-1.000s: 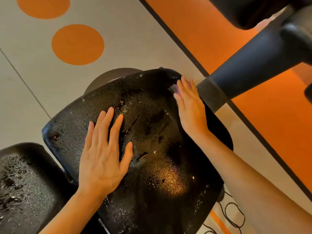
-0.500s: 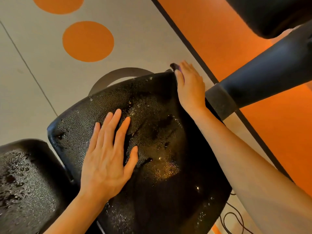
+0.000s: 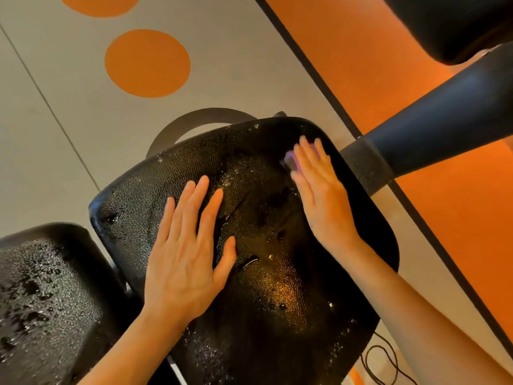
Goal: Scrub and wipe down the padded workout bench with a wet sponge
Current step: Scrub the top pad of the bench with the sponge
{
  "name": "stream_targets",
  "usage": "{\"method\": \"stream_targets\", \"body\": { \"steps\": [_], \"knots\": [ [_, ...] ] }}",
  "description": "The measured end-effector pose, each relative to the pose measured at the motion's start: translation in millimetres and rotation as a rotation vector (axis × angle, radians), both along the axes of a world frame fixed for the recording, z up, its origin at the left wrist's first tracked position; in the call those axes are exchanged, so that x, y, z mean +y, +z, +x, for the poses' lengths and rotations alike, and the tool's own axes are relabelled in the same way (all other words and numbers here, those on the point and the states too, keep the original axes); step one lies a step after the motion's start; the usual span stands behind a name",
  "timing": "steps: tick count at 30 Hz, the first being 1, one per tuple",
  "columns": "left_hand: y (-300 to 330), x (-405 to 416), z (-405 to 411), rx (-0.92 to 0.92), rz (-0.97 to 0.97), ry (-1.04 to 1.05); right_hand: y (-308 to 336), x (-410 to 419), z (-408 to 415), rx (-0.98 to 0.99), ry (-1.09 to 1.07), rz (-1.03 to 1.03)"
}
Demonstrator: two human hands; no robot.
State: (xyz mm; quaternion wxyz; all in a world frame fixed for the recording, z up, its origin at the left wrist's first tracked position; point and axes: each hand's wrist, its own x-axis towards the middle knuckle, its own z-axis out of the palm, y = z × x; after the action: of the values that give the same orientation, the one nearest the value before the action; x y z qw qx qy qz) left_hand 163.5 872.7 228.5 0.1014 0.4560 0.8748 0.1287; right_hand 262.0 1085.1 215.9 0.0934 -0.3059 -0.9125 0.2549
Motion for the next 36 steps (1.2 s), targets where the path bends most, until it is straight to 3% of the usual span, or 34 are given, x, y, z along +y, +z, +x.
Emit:
{"method": "stream_targets", "body": {
  "steps": [2,8,13,19,25,30,36],
  "knots": [
    [1,-1,-1,0.004,-0.004,0.003,0,-12,18,-0.022,-0.005,0.001],
    [1,-2,0,0.005,0.015,-0.002,4,20,-98,-0.004,-0.032,-0.019],
    [-1,-1,0,-0.001,0.036,0.003,2,-26,12,0.001,0.05,-0.009],
    [-2,-2,0,0.004,0.041,0.006,4,5,-106,-0.002,-0.04,-0.009],
    [-2,-2,0,0.008,0.048,0.009,1,-33,-2,0.02,0.052,0.017],
    [-3,-2,1,0.017,0.06,0.006,5,-2,-106,0.015,-0.025,0.001],
    [-2,-2,1,0.021,0.061,0.016,3,-51,12,-0.015,0.111,0.051]
  ]
}}
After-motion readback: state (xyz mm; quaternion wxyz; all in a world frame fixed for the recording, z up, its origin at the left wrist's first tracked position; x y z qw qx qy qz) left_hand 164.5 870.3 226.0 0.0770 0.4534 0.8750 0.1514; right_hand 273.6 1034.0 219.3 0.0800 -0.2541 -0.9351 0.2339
